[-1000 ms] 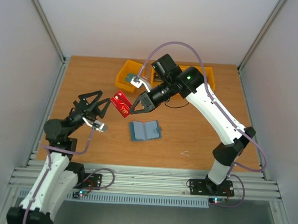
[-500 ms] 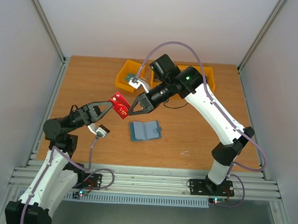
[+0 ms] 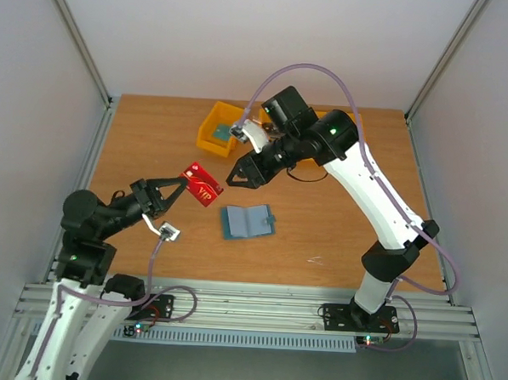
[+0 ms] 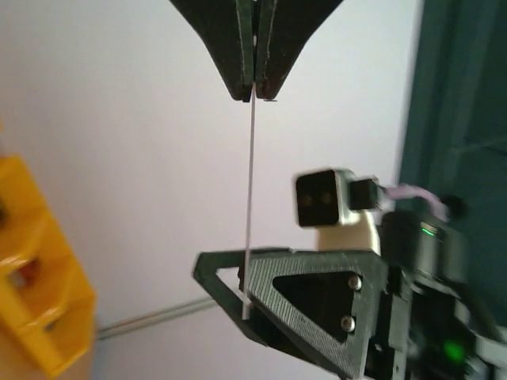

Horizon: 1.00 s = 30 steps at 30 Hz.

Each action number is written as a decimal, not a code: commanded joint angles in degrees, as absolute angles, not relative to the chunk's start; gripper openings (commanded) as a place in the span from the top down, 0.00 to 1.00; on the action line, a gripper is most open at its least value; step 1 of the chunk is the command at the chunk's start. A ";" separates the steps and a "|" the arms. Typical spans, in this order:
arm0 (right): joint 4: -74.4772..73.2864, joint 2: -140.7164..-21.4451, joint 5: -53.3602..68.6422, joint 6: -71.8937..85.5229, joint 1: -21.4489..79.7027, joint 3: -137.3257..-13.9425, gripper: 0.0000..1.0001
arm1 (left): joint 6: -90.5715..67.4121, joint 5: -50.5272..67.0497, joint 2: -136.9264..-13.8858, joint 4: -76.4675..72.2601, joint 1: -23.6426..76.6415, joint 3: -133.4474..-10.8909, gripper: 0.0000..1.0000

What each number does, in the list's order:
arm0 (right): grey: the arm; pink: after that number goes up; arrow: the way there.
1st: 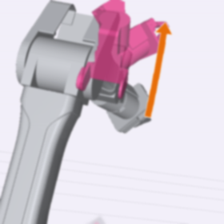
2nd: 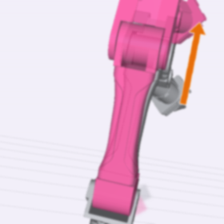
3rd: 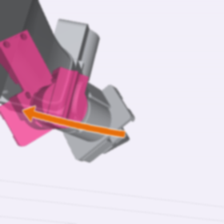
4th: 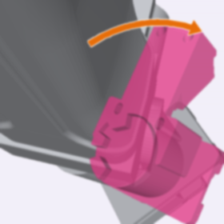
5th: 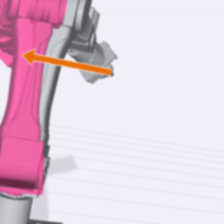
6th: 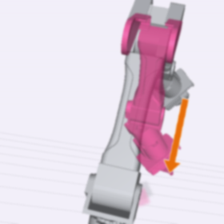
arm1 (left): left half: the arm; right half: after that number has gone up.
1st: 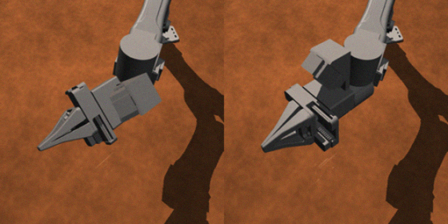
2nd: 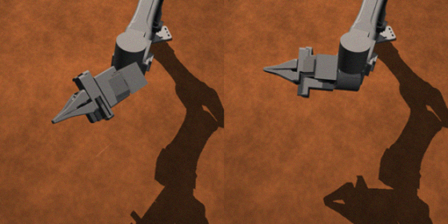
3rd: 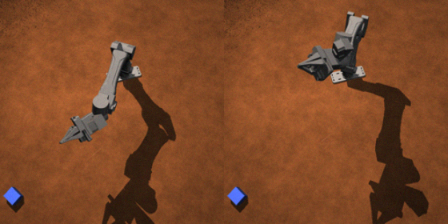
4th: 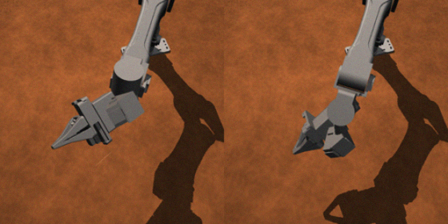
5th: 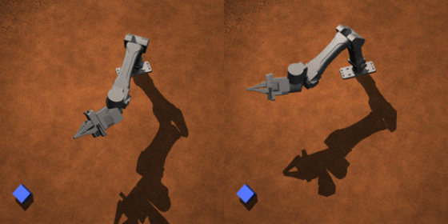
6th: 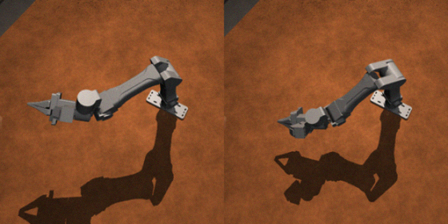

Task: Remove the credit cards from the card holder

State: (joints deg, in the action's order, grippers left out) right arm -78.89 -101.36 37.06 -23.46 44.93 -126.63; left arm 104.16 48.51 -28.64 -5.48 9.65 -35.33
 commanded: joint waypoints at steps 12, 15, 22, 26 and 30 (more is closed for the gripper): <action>-53.01 -91.55 7.62 -62.82 64.98 -113.79 0.49 | 77.27 32.71 -33.17 49.14 11.27 -57.37 1.00; -52.44 -93.00 9.93 -63.44 65.06 -113.58 0.49 | 75.72 31.34 -32.68 47.37 11.29 -56.78 1.00; -48.22 -93.78 9.80 -42.87 62.38 -117.44 0.47 | 71.27 21.30 -30.98 32.74 11.53 -52.46 1.00; -45.55 -93.19 10.87 -23.39 58.84 -118.12 0.45 | 74.01 0.41 -33.94 14.43 14.20 -48.93 1.00; -45.30 -95.18 9.37 -3.63 55.32 -119.44 0.40 | 81.55 -5.25 -34.48 0.10 15.67 -45.04 1.00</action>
State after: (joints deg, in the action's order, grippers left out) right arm -47.99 -94.43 10.07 -28.93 58.11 -117.23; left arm 75.50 6.90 -34.24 21.41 14.33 -48.36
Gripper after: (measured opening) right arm 0.590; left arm 0.018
